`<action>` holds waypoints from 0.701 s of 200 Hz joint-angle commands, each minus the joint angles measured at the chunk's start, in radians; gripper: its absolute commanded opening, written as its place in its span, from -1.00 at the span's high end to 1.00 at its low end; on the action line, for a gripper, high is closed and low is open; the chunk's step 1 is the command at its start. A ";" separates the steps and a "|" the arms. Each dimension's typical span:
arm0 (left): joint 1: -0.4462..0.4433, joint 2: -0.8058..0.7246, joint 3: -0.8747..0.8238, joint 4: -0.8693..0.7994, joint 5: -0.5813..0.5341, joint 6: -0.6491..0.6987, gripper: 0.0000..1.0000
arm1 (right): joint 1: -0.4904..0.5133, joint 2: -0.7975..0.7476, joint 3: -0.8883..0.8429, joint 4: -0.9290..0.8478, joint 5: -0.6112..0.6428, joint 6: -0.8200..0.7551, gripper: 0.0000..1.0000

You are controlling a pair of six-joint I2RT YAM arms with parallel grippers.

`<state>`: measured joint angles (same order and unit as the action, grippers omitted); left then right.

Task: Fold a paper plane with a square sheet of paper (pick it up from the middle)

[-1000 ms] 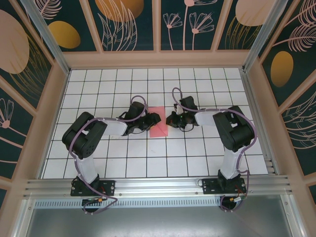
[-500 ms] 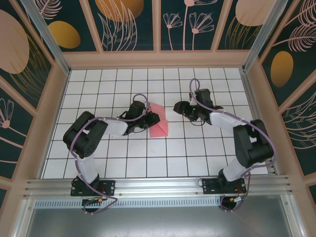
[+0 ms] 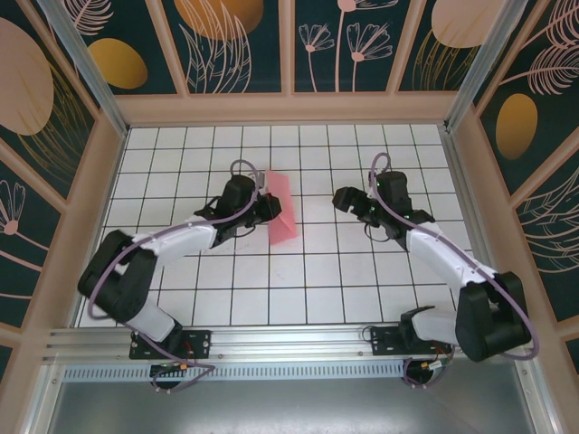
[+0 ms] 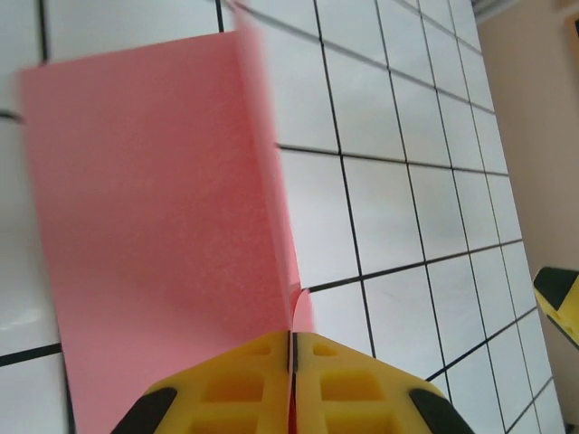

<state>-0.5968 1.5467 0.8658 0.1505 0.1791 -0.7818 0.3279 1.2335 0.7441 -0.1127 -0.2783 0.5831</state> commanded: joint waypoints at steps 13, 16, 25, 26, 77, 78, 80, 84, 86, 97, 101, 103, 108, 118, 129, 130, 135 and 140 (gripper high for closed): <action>-0.007 -0.137 0.100 -0.361 -0.276 0.151 0.80 | -0.006 -0.133 -0.063 -0.072 0.047 0.016 -0.70; -0.007 -0.144 0.101 -0.382 -0.295 0.160 0.81 | -0.005 -0.144 -0.067 -0.076 0.047 0.018 -0.70; -0.011 -0.159 0.156 -0.437 -0.353 0.188 0.81 | -0.005 -0.173 -0.076 -0.093 0.050 0.023 -0.71; -0.012 -0.160 0.160 -0.444 -0.360 0.191 0.81 | -0.005 -0.176 -0.077 -0.095 0.050 0.023 -0.72; -0.083 -0.072 0.286 -0.600 -0.738 0.290 0.81 | -0.004 -0.322 -0.152 -0.147 0.051 0.075 -0.82; -0.086 -0.066 0.287 -0.604 -0.746 0.291 0.81 | -0.004 -0.325 -0.154 -0.148 0.051 0.077 -0.82; -0.089 -0.057 0.294 -0.608 -0.762 0.293 0.81 | -0.004 -0.331 -0.158 -0.150 0.052 0.078 -0.83; -0.099 -0.035 0.307 -0.620 -0.786 0.296 0.81 | -0.004 -0.339 -0.163 -0.155 0.054 0.082 -0.83; -0.102 -0.025 0.312 -0.626 -0.800 0.297 0.81 | -0.004 -0.345 -0.167 -0.157 0.055 0.082 -0.83; -0.120 0.035 0.345 -0.656 -0.860 0.299 0.81 | -0.004 -0.364 -0.182 -0.170 0.064 0.088 -0.83; -0.124 0.057 0.355 -0.664 -0.876 0.298 0.81 | -0.004 -0.372 -0.185 -0.177 0.068 0.090 -0.83; -0.127 0.063 0.360 -0.668 -0.883 0.298 0.81 | -0.003 -0.374 -0.187 -0.179 0.070 0.091 -0.83; -0.133 0.092 0.370 -0.673 -0.899 0.299 0.82 | -0.004 -0.381 -0.190 -0.182 0.074 0.092 -0.83; -0.145 0.134 0.385 -0.680 -0.931 0.300 0.82 | -0.004 -0.393 -0.199 -0.186 0.077 0.095 -0.83; -0.156 0.177 0.396 -0.674 -0.944 0.303 0.82 | -0.004 -0.405 -0.201 -0.193 0.080 0.093 -0.83; -0.157 0.186 0.397 -0.674 -0.944 0.303 0.82 | -0.003 -0.407 -0.201 -0.194 0.081 0.093 -0.83; -0.160 0.209 0.402 -0.669 -0.945 0.305 0.82 | -0.003 -0.413 -0.202 -0.196 0.083 0.091 -0.83; -0.164 0.226 0.408 -0.666 -0.946 0.305 0.81 | -0.003 -0.420 -0.202 -0.197 0.086 0.088 -0.83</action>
<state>-0.7414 1.6939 1.2327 -0.4541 -0.6529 -0.5060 0.3279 0.8520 0.5537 -0.2756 -0.2207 0.6594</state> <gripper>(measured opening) 0.096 0.915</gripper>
